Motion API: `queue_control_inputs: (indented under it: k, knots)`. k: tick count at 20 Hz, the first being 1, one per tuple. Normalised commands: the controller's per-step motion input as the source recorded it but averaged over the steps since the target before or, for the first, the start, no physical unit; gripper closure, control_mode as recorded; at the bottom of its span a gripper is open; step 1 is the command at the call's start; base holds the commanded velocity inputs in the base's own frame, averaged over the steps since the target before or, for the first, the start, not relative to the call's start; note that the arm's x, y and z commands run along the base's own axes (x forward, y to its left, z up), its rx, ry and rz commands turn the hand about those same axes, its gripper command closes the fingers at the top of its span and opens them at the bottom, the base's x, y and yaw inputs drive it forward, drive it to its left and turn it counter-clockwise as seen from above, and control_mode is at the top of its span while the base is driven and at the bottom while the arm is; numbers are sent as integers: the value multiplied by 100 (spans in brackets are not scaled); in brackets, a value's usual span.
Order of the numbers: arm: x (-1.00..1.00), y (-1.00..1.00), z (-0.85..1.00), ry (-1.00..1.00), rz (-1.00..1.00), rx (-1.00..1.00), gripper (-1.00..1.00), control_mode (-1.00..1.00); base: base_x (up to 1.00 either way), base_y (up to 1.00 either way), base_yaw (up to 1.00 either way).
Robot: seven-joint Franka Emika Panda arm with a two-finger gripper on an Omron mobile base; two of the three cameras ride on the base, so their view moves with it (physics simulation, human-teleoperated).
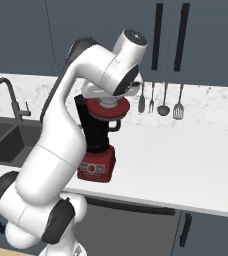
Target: Close the lid blender by securely placing the lid on top.
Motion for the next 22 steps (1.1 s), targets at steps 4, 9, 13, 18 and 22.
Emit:
queue_control_inputs:
  k: [4, 9, 13, 18, 22]
  knots:
    - [0, 79, 9, 0, 0, -5, 100, -100, 0, 0, 0]
    - [3, 72, 4, 0, 0, -6, 100, -100, 0, 0, 0]
    - [18, 37, 0, 0, 0, -2, 100, -100, 0, 0, 0]
    - [27, 7, 1, 0, -3, 0, 100, -100, 0, 0, 0]
    - [29, 0, 1, 0, -5, 0, 100, -100, 0, 0, 0]
